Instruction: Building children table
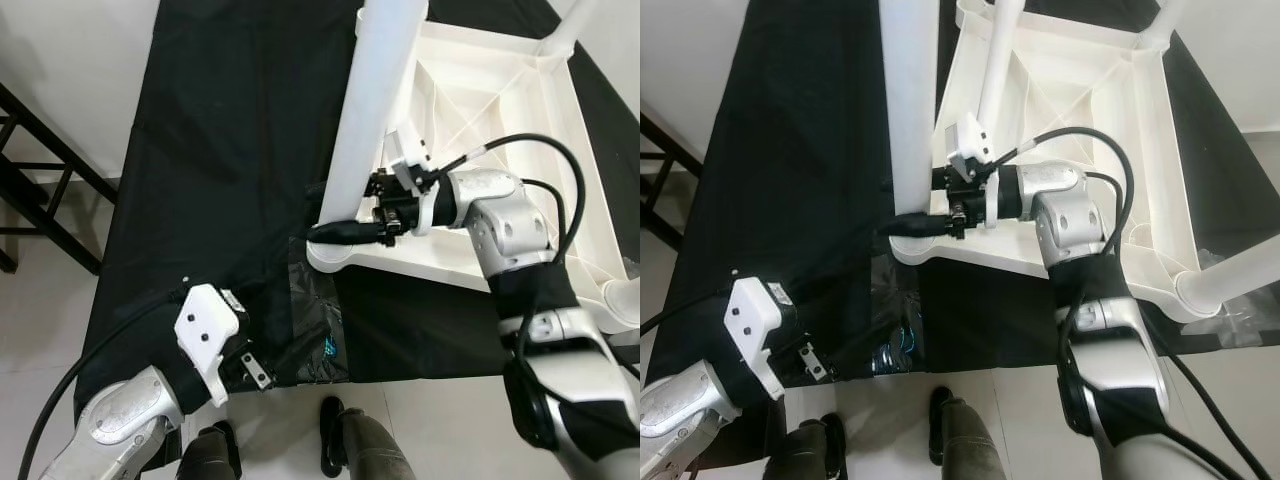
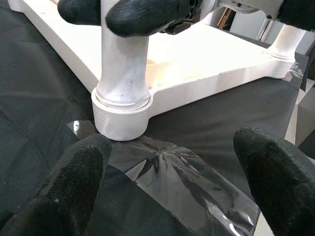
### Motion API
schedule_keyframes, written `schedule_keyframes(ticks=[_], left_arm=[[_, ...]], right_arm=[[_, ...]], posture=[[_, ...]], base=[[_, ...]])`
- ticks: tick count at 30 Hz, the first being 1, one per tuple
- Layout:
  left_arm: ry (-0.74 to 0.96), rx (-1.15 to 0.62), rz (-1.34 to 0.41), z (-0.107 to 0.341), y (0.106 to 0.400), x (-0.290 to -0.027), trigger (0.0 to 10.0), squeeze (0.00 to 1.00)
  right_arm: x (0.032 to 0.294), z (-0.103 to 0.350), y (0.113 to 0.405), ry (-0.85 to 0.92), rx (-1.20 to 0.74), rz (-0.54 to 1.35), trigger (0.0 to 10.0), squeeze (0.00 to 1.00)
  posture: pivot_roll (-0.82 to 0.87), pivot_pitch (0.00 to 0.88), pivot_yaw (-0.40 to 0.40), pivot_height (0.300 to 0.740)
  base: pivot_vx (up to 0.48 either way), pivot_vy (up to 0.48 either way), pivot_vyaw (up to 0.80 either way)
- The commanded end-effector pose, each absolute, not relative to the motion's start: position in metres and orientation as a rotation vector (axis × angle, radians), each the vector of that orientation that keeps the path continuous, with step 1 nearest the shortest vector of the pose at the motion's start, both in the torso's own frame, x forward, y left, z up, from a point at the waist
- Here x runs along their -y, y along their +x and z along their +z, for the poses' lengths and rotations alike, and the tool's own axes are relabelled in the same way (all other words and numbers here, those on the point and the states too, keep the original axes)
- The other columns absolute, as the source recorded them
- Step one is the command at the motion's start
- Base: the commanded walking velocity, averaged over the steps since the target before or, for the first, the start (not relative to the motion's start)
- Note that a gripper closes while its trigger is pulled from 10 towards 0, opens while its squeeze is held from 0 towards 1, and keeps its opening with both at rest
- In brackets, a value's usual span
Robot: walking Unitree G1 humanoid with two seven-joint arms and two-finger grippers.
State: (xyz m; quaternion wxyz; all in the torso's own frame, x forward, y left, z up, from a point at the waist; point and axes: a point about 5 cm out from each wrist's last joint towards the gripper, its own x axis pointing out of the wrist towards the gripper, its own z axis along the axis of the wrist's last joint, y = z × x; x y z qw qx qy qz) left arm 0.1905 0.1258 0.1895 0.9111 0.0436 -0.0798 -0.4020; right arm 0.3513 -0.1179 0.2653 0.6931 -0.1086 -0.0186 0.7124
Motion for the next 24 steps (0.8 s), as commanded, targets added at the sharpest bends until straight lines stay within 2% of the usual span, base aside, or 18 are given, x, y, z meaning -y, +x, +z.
schedule_keyframes(ticks=[1, 8, 11, 12, 13, 15, 16, 17, 18, 19, 20, 22, 24], left_arm=[[0.094, 0.153, -0.842, 0.189, 0.187, -0.126, 10.0, 0.00], [0.095, 0.148, -0.842, 0.188, 0.186, -0.126, 10.0, 0.00], [0.092, 0.148, -0.842, 0.187, 0.186, -0.125, 10.0, 0.00], [0.093, 0.147, -0.841, 0.187, 0.186, -0.126, 10.0, 0.00], [0.093, 0.147, -0.841, 0.187, 0.186, -0.126, 10.0, 0.00], [0.092, 0.146, -0.840, 0.187, 0.186, -0.127, 10.0, 0.00], [0.092, 0.146, -0.840, 0.187, 0.186, -0.127, 10.0, 0.00], [0.085, 0.149, -0.835, 0.187, 0.186, -0.128, 10.0, 0.00], [0.079, 0.150, -0.832, 0.187, 0.186, -0.129, 10.0, 0.00], [0.083, 0.148, -0.832, 0.187, 0.187, -0.130, 10.0, 0.00], [0.083, 0.147, -0.834, 0.187, 0.187, -0.130, 10.0, 0.00], [0.083, 0.147, -0.834, 0.187, 0.187, -0.130, 10.0, 0.00], [0.074, 0.151, -0.844, 0.188, 0.188, -0.128, 10.0, 0.00]], right_arm=[[0.114, 0.257, 0.350, -0.202, 0.004, 1.673, 0.0, 0.00], [0.123, 0.251, 0.355, -0.235, 0.020, 1.623, 0.0, 0.00], [0.133, 0.238, 0.357, -0.321, 0.019, 1.440, 0.0, 0.00], [0.134, 0.229, 0.357, -0.308, 0.009, 1.302, 0.0, 0.00], [0.134, 0.229, 0.357, -0.308, 0.009, 1.302, 0.0, 0.00], [0.129, 0.210, 0.354, -0.249, 0.011, 1.046, 0.0, 0.00], [0.129, 0.210, 0.354, -0.249, 0.011, 1.046, 0.0, 0.00], [0.125, 0.189, 0.347, -0.155, -0.001, 0.726, 0.0, 0.00], [0.128, 0.175, 0.339, -0.095, -0.026, 0.494, 0.0, 0.00], [0.122, 0.159, 0.321, -0.091, -0.050, 0.400, 0.0, 0.00], [0.114, 0.149, 0.308, -0.109, -0.063, 0.381, 0.0, 0.00], [0.114, 0.149, 0.308, -0.109, -0.063, 0.381, 0.0, 0.00], [0.098, 0.147, 0.297, -0.161, -0.049, 0.461, 0.0, 0.00]], posture=[[0.14, 0.296, -0.100, 0.740], [0.13, 0.292, -0.098, 0.740], [0.12, 0.291, -0.100, 0.740], [0.11, 0.292, -0.105, 0.740], [0.11, 0.292, -0.105, 0.740], [0.11, 0.294, -0.114, 0.740], [0.11, 0.294, -0.114, 0.740], [0.10, 0.297, -0.107, 0.740], [0.10, 0.297, -0.107, 0.740], [0.10, 0.304, -0.084, 0.740], [0.09, 0.296, -0.075, 0.740], [0.09, 0.296, -0.075, 0.740], [0.09, 0.280, -0.075, 0.740]], base=[[0.000, 0.000, 0.00], [0.000, 0.000, 0.00], [0.000, 0.000, 0.00], [0.000, 0.000, 0.00], [0.000, 0.000, 0.00], [0.000, 0.000, 0.00], [0.000, 0.000, 0.00], [0.000, 0.000, 0.00], [0.000, 0.000, 0.00], [0.000, 0.000, 0.00], [0.000, 0.000, 0.00], [0.000, 0.000, 0.00], [0.000, 0.000, 0.00]])
